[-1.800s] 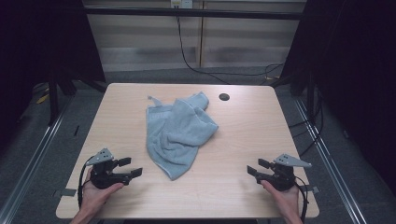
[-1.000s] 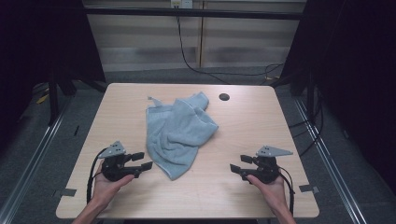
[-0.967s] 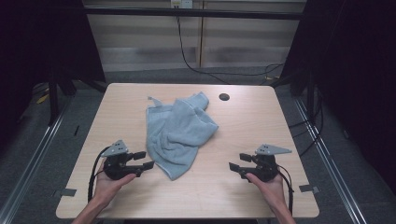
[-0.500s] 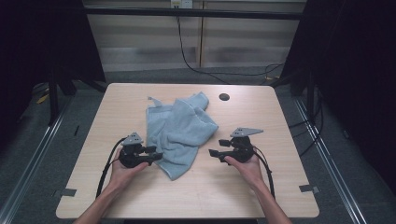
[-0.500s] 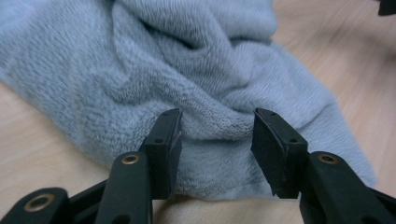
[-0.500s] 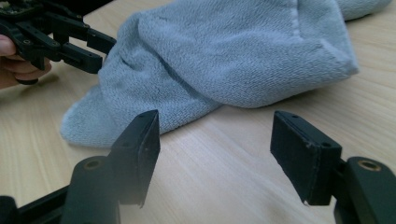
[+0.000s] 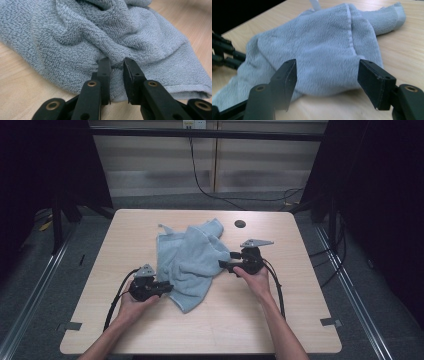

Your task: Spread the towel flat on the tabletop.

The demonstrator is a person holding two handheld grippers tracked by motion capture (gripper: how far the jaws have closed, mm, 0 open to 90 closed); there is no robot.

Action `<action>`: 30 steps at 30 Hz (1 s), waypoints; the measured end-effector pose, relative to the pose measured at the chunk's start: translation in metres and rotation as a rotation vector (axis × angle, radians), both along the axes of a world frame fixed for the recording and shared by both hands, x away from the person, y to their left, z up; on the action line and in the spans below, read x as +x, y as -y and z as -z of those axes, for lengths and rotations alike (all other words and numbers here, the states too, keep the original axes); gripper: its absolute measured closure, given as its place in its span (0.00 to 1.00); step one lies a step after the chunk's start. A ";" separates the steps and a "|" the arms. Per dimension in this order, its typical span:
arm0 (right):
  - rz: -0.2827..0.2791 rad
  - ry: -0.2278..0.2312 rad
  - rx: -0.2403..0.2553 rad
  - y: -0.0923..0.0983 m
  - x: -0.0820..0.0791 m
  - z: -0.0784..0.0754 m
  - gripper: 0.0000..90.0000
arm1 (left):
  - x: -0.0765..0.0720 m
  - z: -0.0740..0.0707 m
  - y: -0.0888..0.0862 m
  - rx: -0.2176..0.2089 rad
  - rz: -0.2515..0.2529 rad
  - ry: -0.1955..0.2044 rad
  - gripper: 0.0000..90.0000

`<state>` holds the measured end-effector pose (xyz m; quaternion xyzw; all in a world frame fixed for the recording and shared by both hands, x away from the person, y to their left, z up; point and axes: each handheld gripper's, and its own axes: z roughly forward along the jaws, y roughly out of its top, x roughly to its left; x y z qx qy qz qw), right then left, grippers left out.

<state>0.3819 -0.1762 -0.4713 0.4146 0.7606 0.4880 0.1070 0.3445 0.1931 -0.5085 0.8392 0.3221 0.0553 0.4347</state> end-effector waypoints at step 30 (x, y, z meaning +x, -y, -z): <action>-0.129 -0.095 -0.187 -0.015 -0.056 0.032 0.81 | -0.046 -0.004 -0.003 0.000 0.105 -0.055 0.85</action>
